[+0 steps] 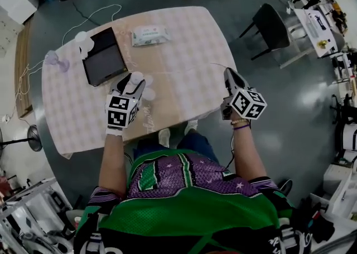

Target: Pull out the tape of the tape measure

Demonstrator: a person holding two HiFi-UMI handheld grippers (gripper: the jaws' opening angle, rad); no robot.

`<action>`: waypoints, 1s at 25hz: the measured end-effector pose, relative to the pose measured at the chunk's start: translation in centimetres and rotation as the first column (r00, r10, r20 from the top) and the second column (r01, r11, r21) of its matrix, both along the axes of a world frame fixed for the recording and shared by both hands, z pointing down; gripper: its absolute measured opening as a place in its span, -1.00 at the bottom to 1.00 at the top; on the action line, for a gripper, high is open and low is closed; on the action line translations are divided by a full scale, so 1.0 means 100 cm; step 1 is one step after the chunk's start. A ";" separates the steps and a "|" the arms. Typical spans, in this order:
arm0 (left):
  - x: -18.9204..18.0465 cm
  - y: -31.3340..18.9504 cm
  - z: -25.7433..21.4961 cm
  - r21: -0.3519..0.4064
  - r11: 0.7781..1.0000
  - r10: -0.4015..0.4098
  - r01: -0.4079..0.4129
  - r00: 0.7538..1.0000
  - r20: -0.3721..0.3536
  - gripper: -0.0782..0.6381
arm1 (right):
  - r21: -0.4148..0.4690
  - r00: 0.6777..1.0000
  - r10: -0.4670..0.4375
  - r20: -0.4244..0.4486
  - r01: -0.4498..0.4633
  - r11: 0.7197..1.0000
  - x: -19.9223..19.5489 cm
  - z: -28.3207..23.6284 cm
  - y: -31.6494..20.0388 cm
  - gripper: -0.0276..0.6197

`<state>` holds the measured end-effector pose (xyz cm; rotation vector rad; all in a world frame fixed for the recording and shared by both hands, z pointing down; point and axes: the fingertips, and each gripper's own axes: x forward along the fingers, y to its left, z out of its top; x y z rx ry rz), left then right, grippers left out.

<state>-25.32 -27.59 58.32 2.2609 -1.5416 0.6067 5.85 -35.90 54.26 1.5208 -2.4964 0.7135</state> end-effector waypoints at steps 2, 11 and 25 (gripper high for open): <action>0.003 -0.005 0.012 -0.027 1.000 -0.016 0.016 1.000 -0.004 -0.11 | -0.032 1.000 -0.010 -0.005 0.010 0.999 0.002 0.015 -0.010 -0.88; 0.012 -0.034 0.070 -0.140 0.987 -0.084 0.084 0.996 0.007 -0.11 | -0.176 0.998 -0.058 0.013 0.059 0.983 0.008 0.086 -0.057 -0.88; 0.020 -0.055 0.152 -0.281 0.924 -0.256 0.258 0.966 0.044 -0.11 | -0.344 0.987 -0.164 -0.005 0.152 0.927 0.022 0.195 -0.107 -0.88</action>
